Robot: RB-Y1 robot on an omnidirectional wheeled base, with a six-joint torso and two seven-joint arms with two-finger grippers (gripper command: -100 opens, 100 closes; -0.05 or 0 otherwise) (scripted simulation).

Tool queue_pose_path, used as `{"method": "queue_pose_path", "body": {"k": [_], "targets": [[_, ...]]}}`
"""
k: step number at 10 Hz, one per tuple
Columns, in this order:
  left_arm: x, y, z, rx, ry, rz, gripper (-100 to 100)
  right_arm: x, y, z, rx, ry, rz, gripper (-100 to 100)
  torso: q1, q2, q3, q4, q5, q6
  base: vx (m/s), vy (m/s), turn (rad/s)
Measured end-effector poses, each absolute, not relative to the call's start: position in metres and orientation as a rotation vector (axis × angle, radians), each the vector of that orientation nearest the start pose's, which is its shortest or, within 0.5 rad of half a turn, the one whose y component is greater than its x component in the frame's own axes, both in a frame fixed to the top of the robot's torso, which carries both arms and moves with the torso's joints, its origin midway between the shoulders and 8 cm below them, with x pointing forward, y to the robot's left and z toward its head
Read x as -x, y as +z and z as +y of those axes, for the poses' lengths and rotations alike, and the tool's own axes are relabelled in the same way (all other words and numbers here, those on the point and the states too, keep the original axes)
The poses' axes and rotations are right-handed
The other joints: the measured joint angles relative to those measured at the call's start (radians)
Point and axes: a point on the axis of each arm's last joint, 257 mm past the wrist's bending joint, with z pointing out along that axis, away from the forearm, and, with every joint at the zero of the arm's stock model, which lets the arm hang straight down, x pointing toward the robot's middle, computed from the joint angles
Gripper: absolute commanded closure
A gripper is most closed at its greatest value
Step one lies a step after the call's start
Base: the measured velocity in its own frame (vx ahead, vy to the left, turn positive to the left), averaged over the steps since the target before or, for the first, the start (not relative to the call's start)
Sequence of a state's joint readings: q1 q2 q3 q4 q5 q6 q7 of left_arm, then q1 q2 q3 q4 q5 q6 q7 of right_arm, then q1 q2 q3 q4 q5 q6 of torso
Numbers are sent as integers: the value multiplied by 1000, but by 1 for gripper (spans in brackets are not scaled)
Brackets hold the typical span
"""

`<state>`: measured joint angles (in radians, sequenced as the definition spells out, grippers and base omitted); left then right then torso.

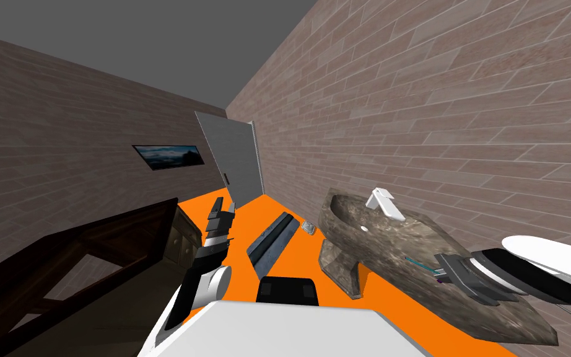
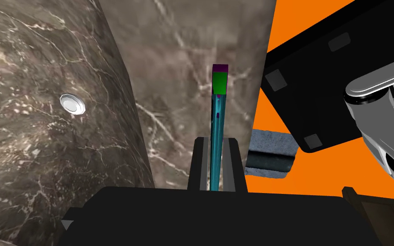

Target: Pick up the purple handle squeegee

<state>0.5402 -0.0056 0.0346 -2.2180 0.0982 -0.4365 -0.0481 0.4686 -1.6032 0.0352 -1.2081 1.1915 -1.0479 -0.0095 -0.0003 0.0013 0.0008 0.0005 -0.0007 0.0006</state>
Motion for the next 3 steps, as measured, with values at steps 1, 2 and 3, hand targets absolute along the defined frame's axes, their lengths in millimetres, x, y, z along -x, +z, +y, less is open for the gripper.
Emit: {"method": "queue_pose_path", "body": {"k": [1, 2, 3], "targets": [[-355, -29, 313, 831, -1229, 665, 0, -212, -267, -641, 1337, -54, 2668, 100, 0, 0, 0, 0, 0, 0, -25, -5, -111], [-355, -29, 313, 831, -1229, 665, 0, -219, -256, -641, 1346, -57, 2660, 100, 0, 1, 1, 1, 1, 1, -14, -6, -27], [-355, -29, 313, 831, -1229, 665, 0, -220, -255, -641, 1347, -55, 2660, 0, 0, 2, 1, 0, 0, 0, 0, 0, 0]]}}
